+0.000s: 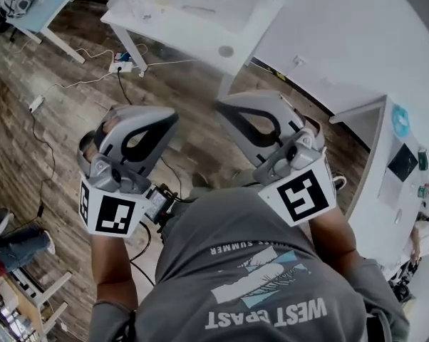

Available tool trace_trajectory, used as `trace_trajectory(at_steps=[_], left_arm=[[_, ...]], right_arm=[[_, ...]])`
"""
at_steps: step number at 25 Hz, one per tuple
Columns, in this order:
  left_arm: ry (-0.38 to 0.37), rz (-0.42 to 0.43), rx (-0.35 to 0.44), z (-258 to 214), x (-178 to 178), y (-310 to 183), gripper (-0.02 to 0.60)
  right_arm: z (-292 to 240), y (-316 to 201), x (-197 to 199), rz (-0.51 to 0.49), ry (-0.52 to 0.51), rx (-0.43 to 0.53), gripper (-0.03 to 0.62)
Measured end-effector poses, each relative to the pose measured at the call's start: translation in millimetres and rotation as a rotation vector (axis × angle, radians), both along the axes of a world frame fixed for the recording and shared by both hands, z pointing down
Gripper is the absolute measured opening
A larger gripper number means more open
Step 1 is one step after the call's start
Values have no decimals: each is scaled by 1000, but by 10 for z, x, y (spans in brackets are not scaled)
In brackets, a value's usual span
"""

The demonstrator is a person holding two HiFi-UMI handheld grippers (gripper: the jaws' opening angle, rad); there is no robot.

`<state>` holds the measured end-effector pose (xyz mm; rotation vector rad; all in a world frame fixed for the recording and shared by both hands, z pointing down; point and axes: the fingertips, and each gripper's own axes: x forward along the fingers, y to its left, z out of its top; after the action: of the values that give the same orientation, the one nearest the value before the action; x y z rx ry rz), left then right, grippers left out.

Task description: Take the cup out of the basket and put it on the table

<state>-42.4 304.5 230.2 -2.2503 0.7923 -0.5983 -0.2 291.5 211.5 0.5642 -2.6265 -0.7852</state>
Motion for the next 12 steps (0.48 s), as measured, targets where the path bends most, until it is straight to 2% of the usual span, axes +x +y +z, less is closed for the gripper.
trace_trajectory(at_steps=[5, 12], left_arm=[[28, -16, -10, 68, -28, -233, 9], [36, -52, -17, 39, 181, -633, 9]], right_arm=[[21, -297, -14, -8, 31, 1, 12], [0, -802, 243, -23, 28, -18, 12]])
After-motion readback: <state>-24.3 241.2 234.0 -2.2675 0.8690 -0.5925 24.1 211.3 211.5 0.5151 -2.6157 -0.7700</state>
